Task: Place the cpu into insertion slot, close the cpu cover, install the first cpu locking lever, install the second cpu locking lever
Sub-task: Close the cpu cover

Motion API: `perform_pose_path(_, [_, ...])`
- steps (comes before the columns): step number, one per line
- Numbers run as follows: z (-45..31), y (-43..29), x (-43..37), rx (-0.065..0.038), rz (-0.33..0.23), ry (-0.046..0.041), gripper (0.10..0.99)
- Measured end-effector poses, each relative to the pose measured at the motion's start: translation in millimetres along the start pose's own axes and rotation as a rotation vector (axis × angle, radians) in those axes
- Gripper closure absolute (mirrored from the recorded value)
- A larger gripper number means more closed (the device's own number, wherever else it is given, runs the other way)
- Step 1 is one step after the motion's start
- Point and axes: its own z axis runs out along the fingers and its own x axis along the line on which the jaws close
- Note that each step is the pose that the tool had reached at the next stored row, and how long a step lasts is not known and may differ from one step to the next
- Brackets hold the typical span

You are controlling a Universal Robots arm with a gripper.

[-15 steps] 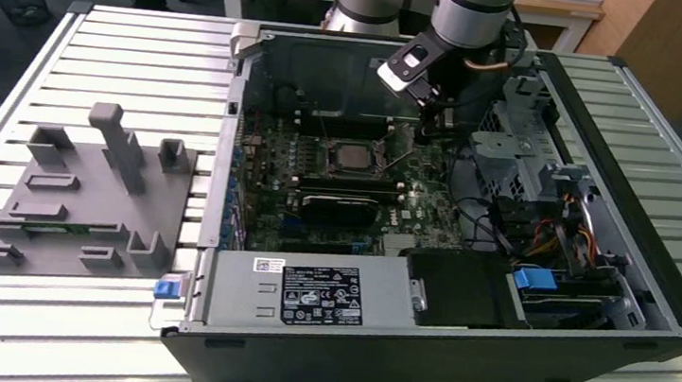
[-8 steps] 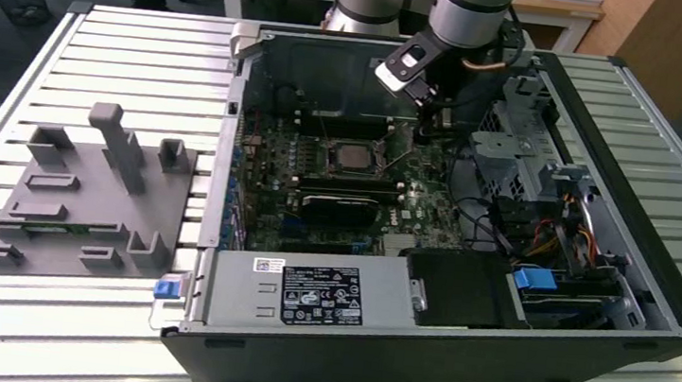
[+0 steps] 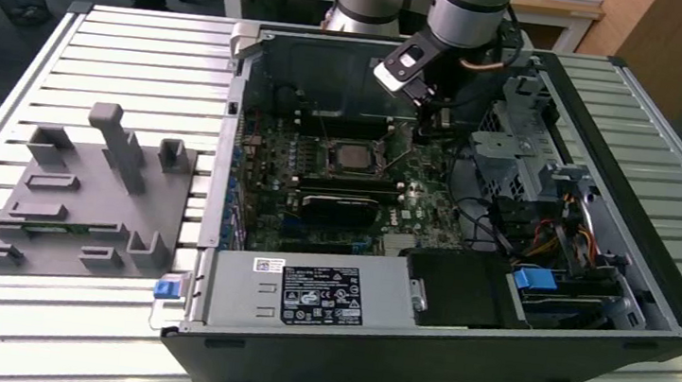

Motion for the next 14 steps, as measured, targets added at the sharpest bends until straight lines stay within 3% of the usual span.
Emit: perform_pose_path(14, [0.0,-10.0,0.1,0.000,0.000,0.0001,0.969])
